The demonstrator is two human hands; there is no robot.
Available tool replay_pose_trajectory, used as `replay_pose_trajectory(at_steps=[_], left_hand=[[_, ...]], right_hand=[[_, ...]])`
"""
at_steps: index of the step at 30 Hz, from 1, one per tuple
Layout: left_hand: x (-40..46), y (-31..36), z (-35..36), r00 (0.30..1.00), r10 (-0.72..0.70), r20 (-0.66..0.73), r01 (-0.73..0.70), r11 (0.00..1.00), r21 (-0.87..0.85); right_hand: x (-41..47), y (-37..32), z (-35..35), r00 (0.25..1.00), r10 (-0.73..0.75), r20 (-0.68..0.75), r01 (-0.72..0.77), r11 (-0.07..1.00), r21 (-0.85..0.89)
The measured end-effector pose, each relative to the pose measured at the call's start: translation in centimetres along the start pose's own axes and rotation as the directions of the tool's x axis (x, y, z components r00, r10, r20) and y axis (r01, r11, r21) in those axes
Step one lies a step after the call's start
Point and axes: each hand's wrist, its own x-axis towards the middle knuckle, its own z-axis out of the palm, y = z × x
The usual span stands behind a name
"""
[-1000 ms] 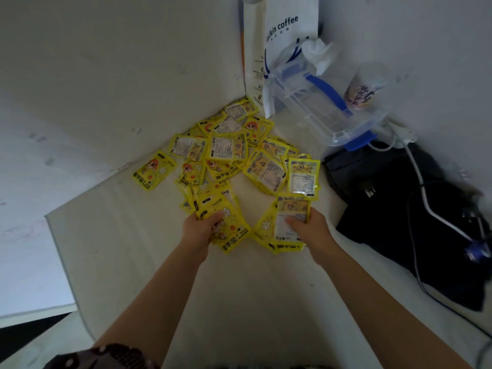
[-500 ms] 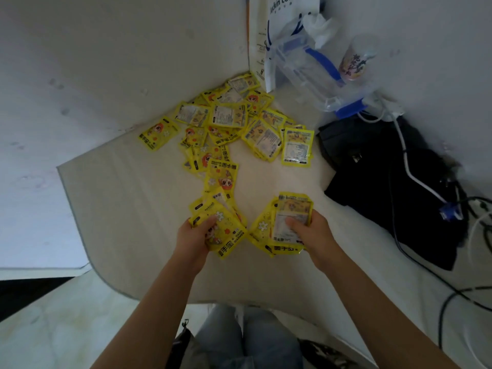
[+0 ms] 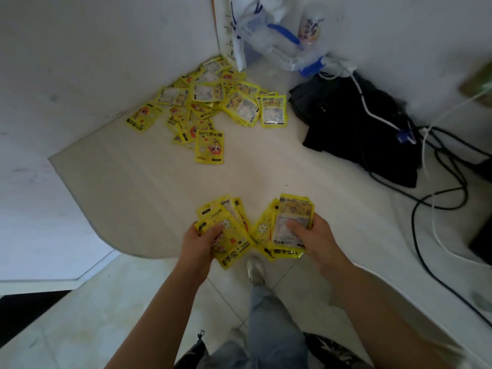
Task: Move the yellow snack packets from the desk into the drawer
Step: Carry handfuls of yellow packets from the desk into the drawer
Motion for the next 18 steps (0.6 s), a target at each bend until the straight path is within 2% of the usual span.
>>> replay_pose_trajectory(at_steps=[10, 18], left_hand=[[-8.7, -5.5, -3.4, 0.978, -0.023, 0.207, -0.01, 0.988, 0.156], [-14.5, -10.8, -0.3, 0.952, -0.1, 0.29, 0.003, 0.948, 0.318]], right_hand=[[-13.2, 10.1, -3.6, 0.984, 0.033, -0.178, 0.0, 0.983, 0.183], [-20.5, 15.9, -9.9, 0.94, 0.055, -0.335, 0.04, 0.962, 0.27]])
